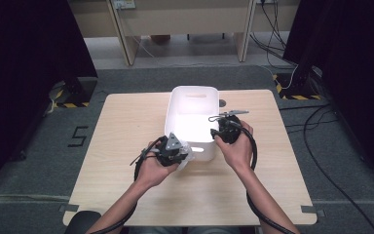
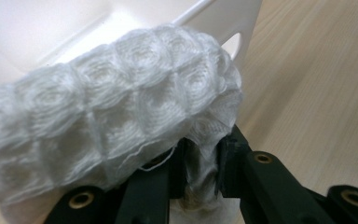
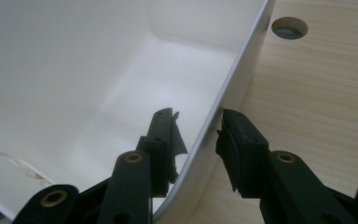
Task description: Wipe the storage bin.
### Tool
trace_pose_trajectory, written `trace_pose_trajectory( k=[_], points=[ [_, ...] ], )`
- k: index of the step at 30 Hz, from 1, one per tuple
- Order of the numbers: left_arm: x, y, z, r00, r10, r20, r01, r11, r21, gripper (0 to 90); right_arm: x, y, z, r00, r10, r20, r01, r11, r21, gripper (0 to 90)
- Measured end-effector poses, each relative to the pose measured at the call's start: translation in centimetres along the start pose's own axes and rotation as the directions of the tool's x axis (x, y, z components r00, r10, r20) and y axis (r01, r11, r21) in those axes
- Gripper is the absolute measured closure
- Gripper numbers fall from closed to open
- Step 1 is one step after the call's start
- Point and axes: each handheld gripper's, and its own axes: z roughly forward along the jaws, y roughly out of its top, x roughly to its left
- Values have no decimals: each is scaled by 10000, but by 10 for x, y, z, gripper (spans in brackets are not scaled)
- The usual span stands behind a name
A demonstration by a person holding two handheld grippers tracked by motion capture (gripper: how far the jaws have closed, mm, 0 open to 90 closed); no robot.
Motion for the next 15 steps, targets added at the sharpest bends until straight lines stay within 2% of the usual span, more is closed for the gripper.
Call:
trace_pose_trajectory(
  k=[15],
  points=[
    [-1, -1, 9, 9999, 111, 67, -113, 9992, 385, 767, 2, 0, 0, 10000, 62, -39, -62, 10000, -6, 649]
  ],
)
